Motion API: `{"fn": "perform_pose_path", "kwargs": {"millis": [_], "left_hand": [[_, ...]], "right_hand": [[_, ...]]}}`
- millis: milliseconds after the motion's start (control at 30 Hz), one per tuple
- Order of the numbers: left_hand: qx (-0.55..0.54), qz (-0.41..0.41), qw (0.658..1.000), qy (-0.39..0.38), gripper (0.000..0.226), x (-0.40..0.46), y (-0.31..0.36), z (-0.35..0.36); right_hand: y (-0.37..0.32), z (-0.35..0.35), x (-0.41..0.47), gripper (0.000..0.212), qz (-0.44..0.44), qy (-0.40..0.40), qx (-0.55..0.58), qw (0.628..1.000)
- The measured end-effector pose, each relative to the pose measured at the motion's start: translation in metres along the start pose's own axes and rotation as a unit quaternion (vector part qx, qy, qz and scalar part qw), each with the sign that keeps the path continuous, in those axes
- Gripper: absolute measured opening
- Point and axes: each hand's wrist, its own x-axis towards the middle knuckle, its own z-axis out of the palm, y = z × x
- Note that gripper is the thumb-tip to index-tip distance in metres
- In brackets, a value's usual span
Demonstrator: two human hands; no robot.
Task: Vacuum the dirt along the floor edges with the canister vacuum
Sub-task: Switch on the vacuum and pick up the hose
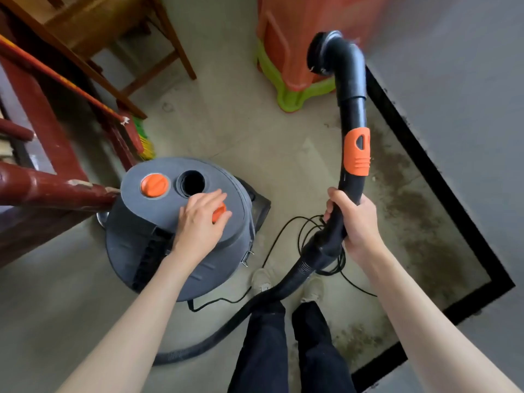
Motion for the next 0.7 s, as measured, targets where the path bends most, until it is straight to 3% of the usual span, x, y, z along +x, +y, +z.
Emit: {"fn": "perform_pose_path", "kwargs": {"millis": [333, 533, 700], "left_hand": [[-0.068, 0.128, 0.978, -0.152, 0.037, -0.013, 0.145, 0.032], [-0.057, 0.164, 0.959, -0.226, 0.038, -0.032, 0.242, 0.069], [-0.092, 0.131, 0.955, -0.250, 0.035, -0.045, 0.318, 0.100]], "right_hand": [[-0.019, -0.128, -0.012, 0.020, 0.011, 0.136, 0.125, 0.983], [-0.021, -0.205, -0.017, 0.023, 0.002, 0.126, 0.131, 0.983], [-0.030, -0.266, -0.010, 0.017, -0.020, 0.104, 0.115, 0.988]]}}
